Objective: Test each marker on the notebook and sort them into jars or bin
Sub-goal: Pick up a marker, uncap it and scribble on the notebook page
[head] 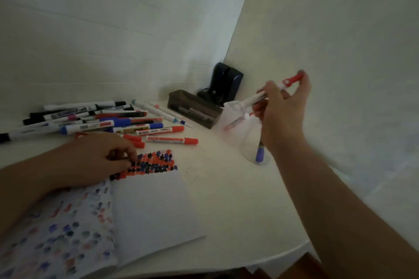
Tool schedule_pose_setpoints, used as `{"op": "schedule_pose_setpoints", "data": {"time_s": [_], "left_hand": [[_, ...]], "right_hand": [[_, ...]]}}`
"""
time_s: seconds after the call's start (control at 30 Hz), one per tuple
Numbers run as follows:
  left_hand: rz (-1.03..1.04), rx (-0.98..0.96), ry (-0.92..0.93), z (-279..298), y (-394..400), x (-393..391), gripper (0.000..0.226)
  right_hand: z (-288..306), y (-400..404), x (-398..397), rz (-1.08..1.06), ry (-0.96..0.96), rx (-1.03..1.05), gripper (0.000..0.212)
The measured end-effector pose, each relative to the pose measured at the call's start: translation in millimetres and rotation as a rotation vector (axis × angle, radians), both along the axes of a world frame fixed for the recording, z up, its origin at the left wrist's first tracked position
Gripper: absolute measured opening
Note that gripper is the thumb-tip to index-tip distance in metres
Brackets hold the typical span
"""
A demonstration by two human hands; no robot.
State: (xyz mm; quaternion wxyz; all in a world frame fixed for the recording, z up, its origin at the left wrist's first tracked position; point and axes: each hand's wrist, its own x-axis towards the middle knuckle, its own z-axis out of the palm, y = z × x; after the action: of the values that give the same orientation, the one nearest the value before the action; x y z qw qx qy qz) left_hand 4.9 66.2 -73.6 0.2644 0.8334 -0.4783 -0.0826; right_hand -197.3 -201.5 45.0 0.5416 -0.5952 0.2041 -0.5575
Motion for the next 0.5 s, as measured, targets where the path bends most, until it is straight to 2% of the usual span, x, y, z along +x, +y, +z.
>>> {"op": "schedule_pose_setpoints", "data": {"time_s": [0.1, 0.2, 0.3, 0.37, 0.43, 0.5], "left_hand": [[-0.008, -0.023, 0.002, -3.9, 1.1, 1.9, 0.03], [0.0, -0.021, -0.007, -6.2, 1.6, 3.0, 0.026], [-0.006, -0.019, -0.031, -6.2, 1.4, 2.7, 0.021], [-0.02, 0.003, -0.05, -5.2, 2.0, 2.2, 0.018], [-0.029, 0.02, -0.055, -3.3, 2.0, 1.2, 0.016], [-0.038, 0.016, -0.043, -1.0, 3.5, -0.3, 0.014]], "right_hand": [[23.6, -23.9, -28.7, -0.164, -0.057, -0.094, 0.064], [25.1, -29.9, -25.9, -0.289, 0.13, -0.312, 0.051], [18.0, -24.4, 3.5, -0.305, 0.443, -0.568, 0.039], [14.2, -17.2, 25.5, -0.293, 0.765, -0.713, 0.036], [9.7, -14.1, 40.6, -0.303, 1.063, -0.81, 0.045], [4.5, -18.7, 50.5, -0.322, 1.187, -0.804, 0.052]]}}
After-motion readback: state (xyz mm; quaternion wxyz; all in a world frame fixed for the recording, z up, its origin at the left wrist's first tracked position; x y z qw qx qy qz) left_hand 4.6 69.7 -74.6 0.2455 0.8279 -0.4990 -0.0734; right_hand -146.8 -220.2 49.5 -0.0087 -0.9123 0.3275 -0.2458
